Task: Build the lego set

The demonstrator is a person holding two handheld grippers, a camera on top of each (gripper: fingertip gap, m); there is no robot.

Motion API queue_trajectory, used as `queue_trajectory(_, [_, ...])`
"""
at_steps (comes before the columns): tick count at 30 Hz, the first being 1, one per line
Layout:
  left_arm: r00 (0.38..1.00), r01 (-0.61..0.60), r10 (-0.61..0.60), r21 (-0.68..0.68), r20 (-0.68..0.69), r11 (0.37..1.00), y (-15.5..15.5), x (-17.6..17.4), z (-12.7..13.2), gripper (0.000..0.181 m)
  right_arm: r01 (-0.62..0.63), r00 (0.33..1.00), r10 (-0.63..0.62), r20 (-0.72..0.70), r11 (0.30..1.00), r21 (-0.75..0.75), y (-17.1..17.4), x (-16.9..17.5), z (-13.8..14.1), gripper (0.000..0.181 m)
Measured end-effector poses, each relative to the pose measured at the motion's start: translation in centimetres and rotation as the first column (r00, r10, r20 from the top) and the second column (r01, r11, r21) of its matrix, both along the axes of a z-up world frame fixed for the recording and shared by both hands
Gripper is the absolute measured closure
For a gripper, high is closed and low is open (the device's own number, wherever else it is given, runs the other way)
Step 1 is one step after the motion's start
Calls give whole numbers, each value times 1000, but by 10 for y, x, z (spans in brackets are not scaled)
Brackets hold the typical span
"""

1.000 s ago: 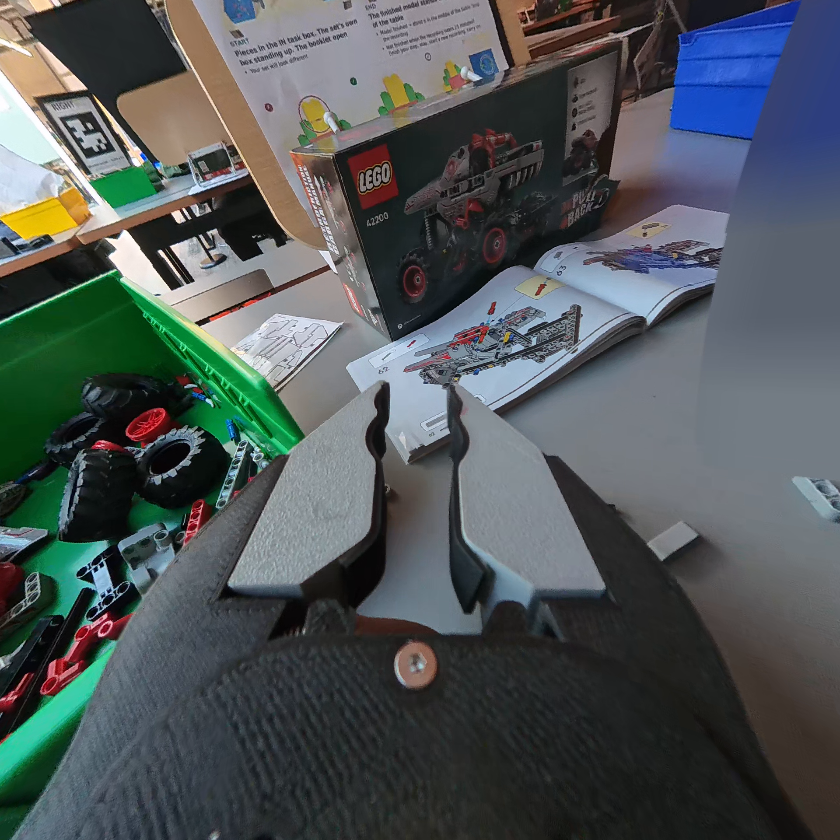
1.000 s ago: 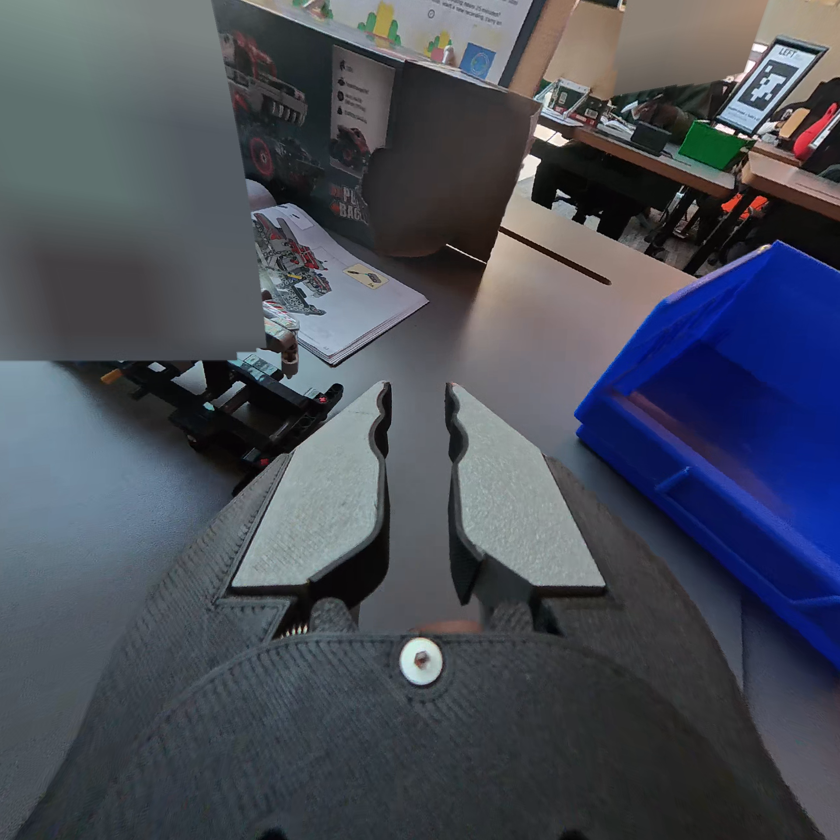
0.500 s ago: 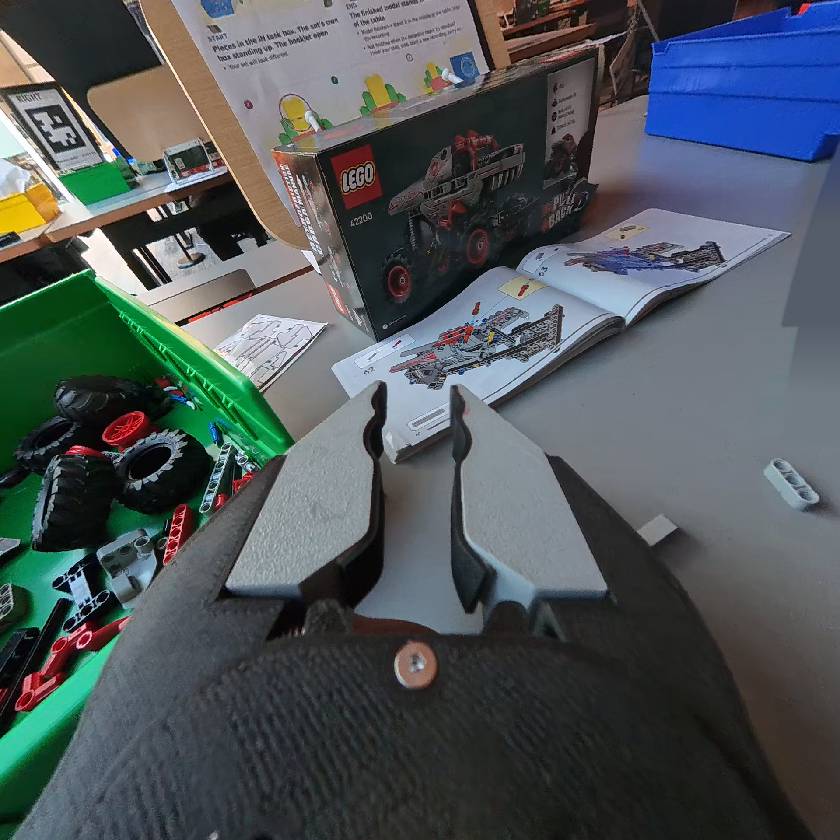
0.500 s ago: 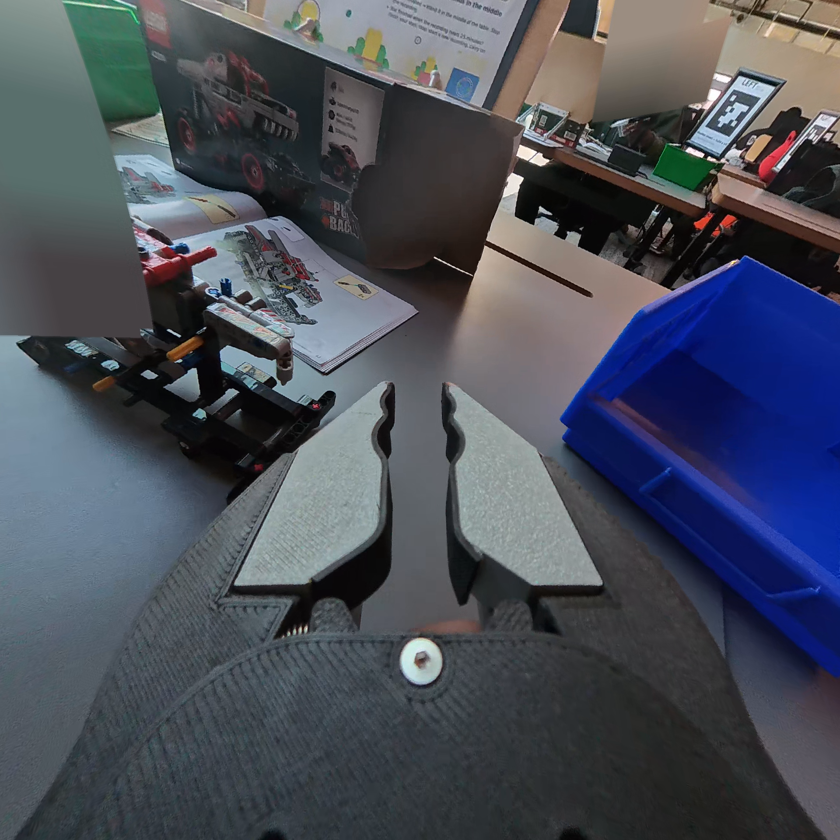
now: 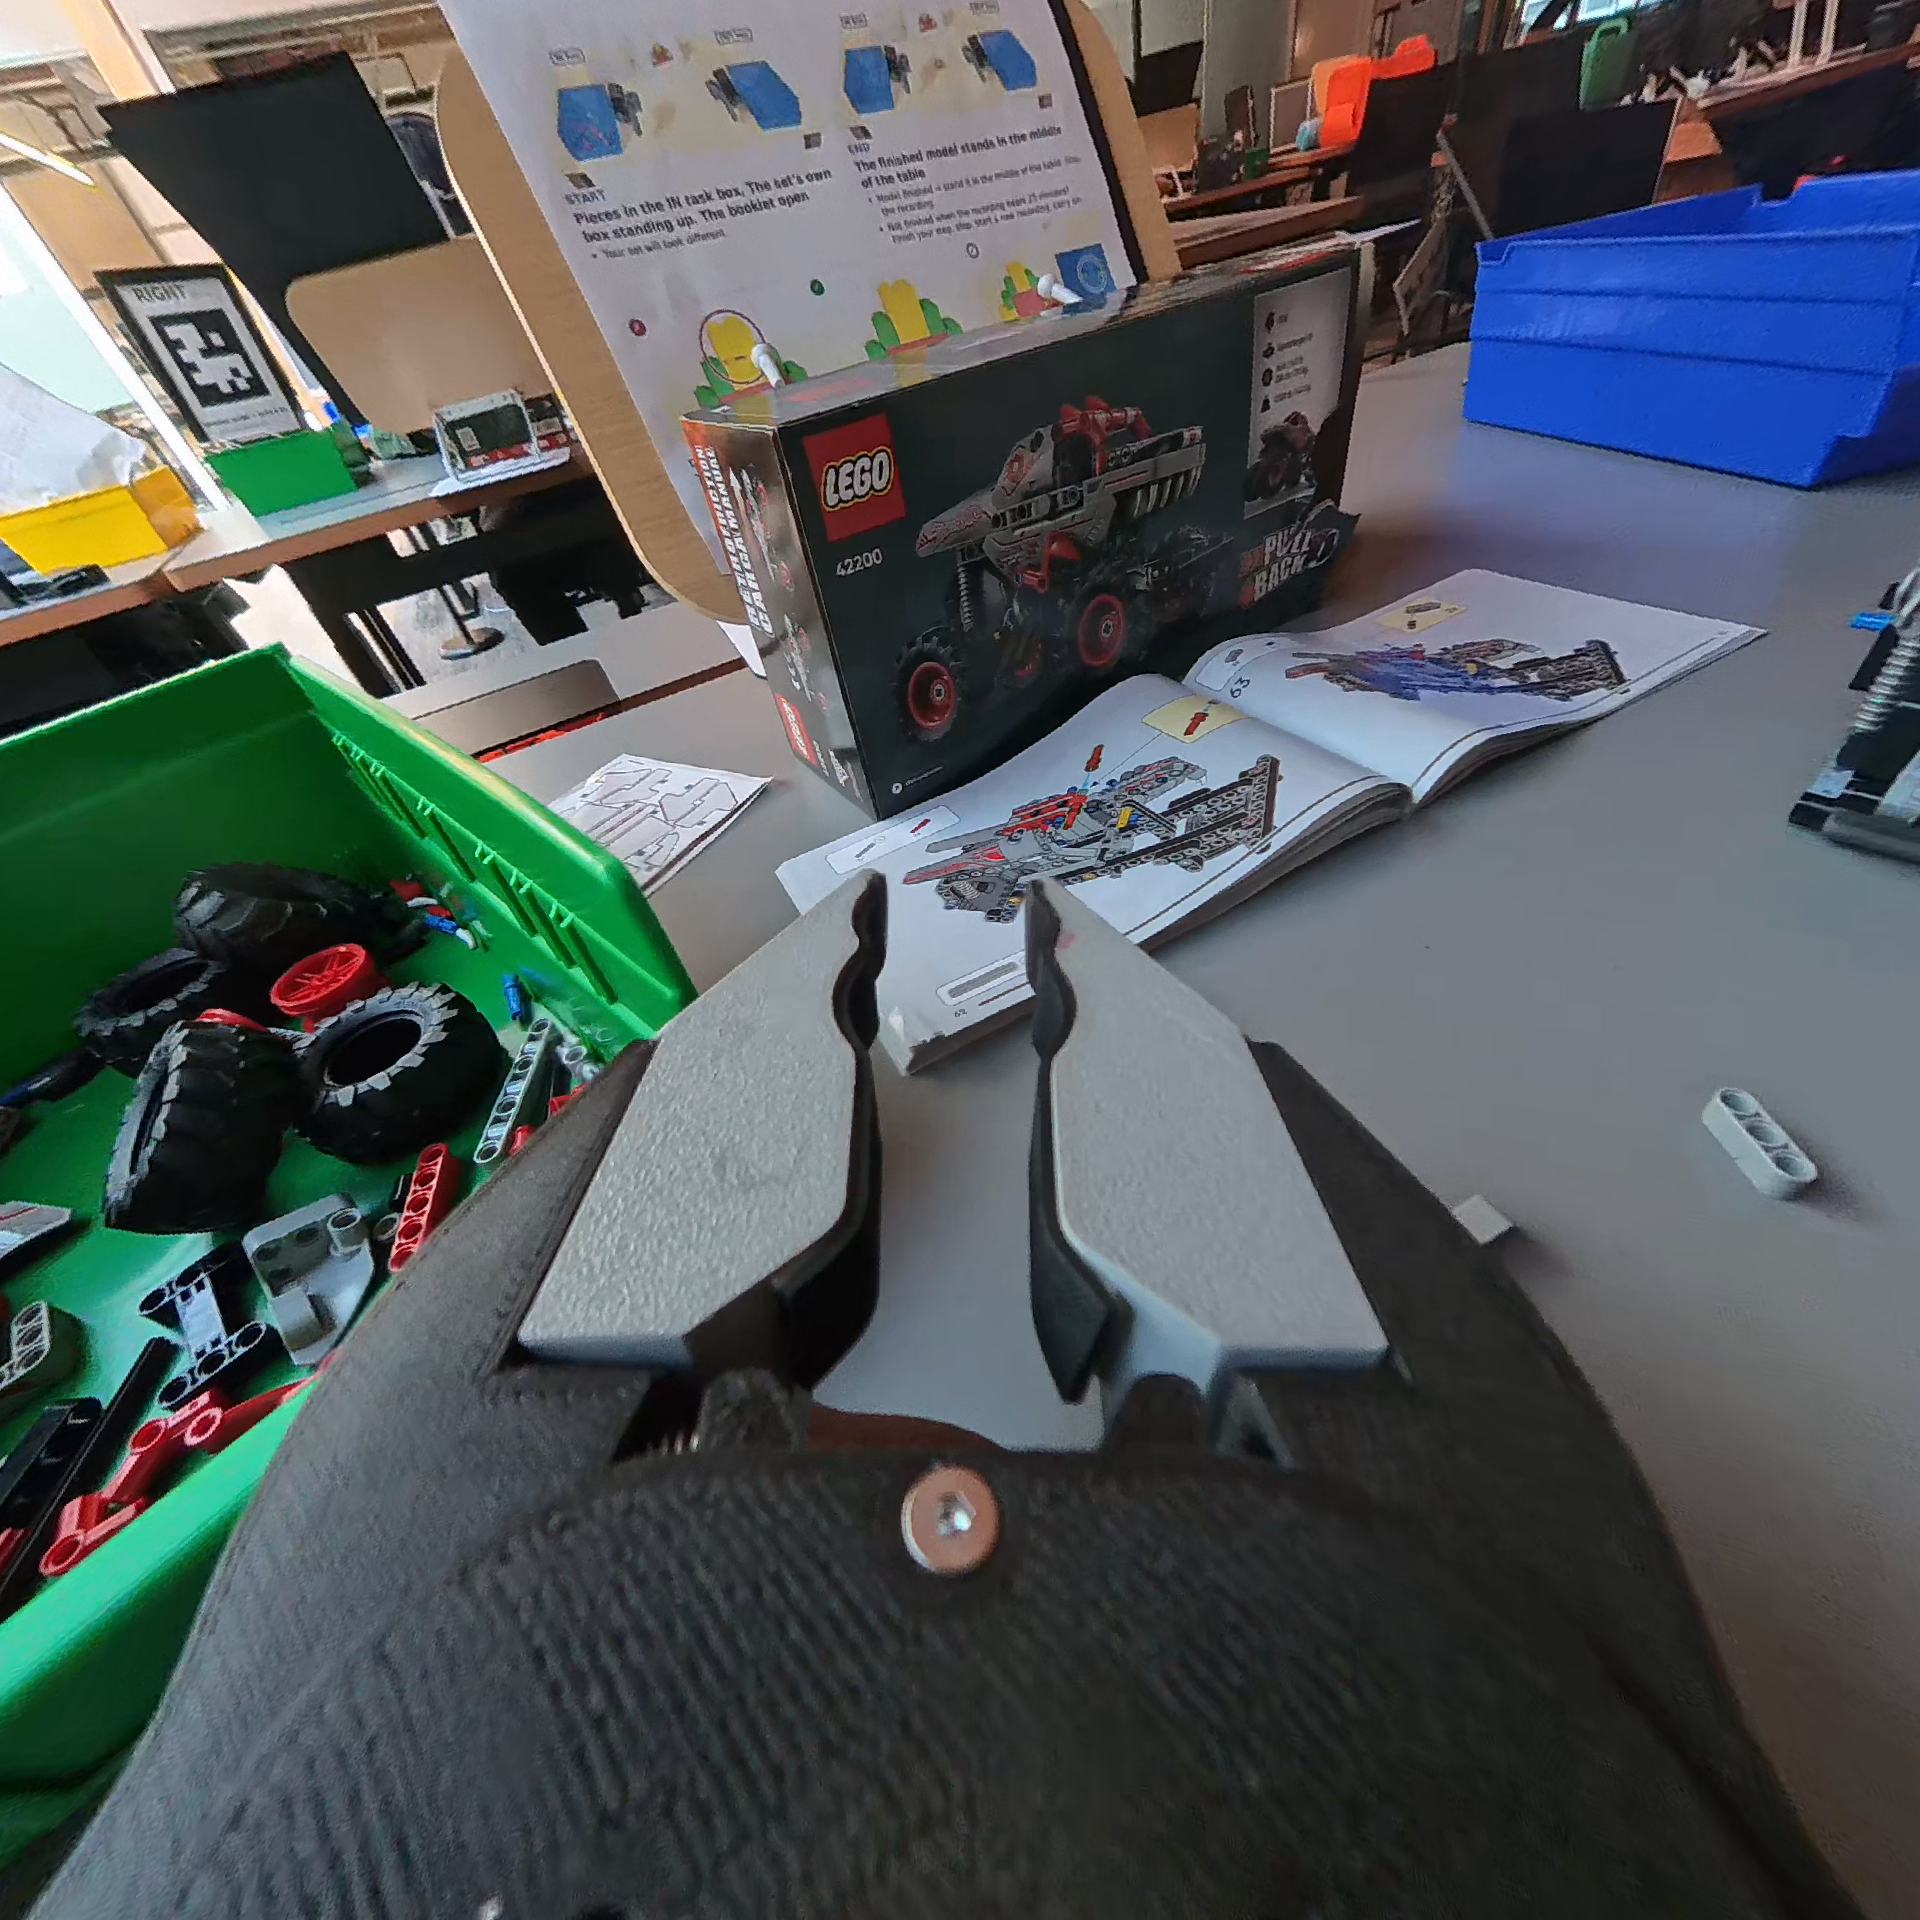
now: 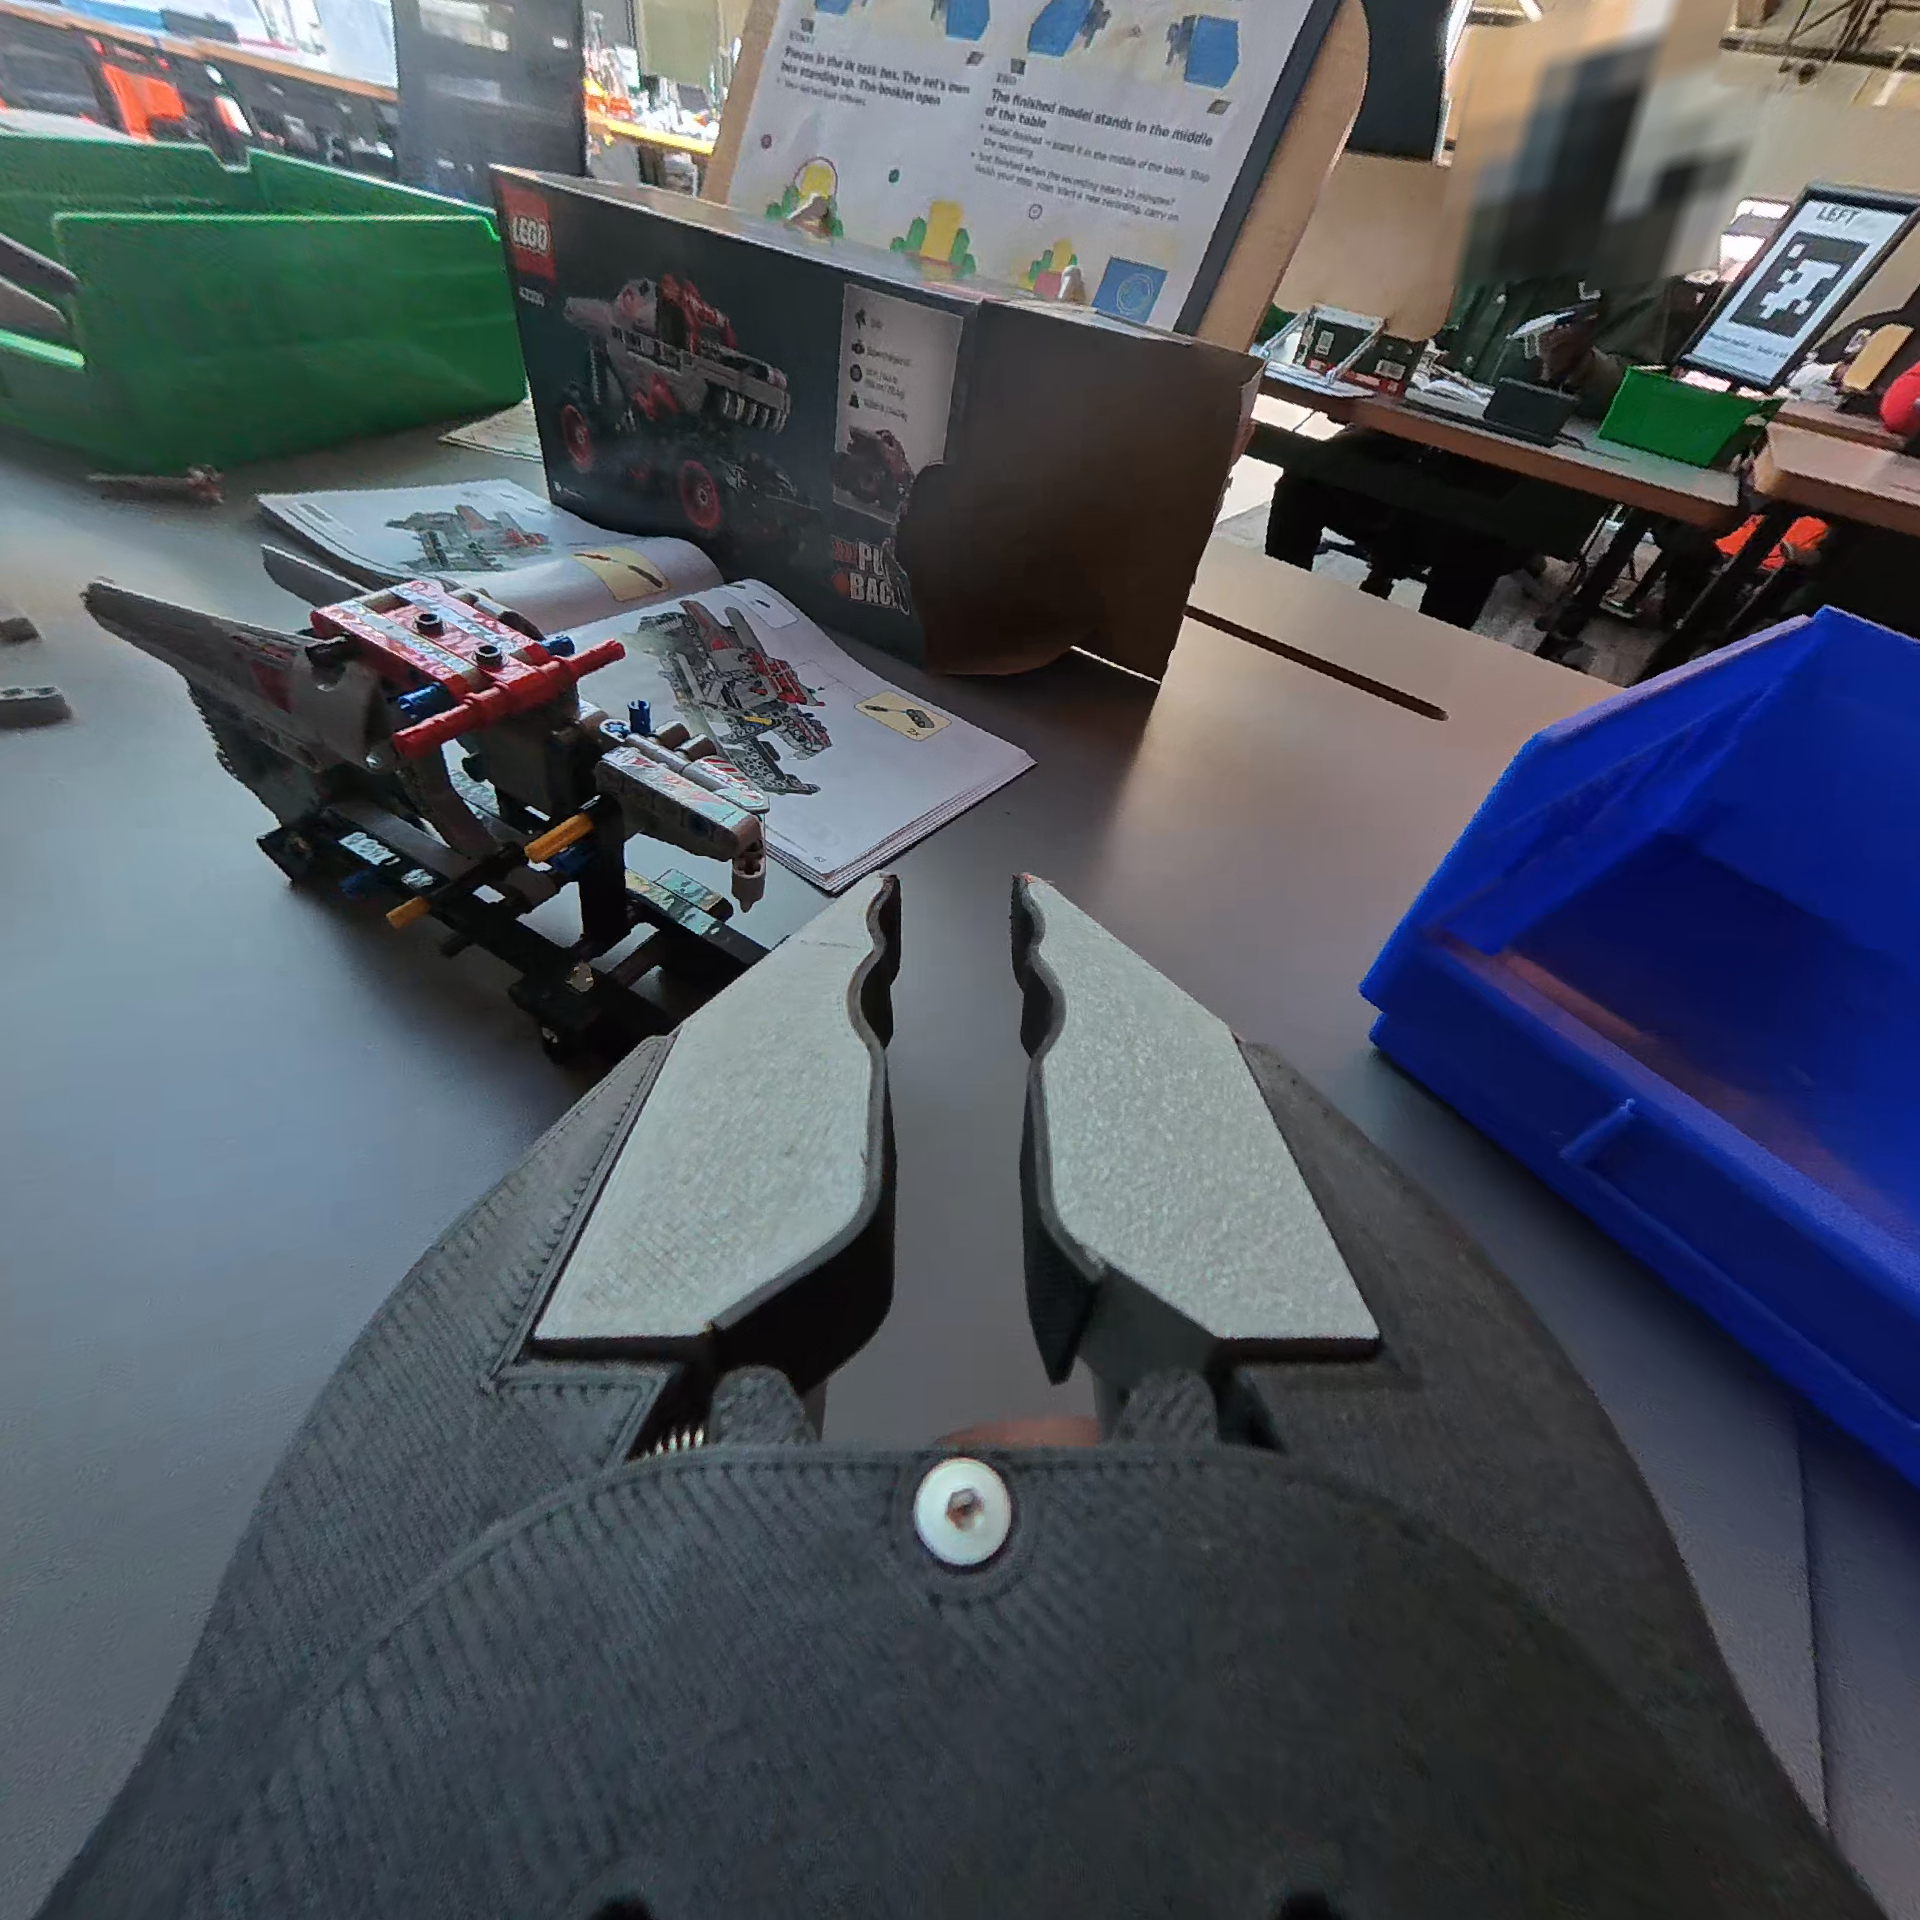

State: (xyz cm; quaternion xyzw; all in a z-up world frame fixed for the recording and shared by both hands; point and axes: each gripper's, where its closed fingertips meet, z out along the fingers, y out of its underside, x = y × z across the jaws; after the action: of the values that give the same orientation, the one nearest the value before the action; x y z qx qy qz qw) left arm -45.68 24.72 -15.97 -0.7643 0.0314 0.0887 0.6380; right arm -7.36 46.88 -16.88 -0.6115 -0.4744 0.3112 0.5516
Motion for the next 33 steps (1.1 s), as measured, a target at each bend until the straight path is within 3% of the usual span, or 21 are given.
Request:
queue_trajectory(7, [990, 9, -14, -34, -138, 999, -2, 17, -5, 157, 0, 1000, 0, 5, 1000, 17, -2, 1, 0, 163])
queue_trajectory(19, [974, 222, -222, -5, -36, 975, -19, 52, -1, 155, 3, 1000, -3, 5, 1000, 22, -3, 0, 1, 163])
queue_trajectory(26, [906, 369, -403, -227, -130, 901, -22, 86, -34, 151, 0, 1000, 0, 6, 1000, 22, -4, 0, 1, 163])
queue_trajectory(33, [847, 451, -514, -328, -134, 830, -27, 103, -49, 152, -4, 1000, 4, -4, 1000, 11, -3, 0, 2, 163])
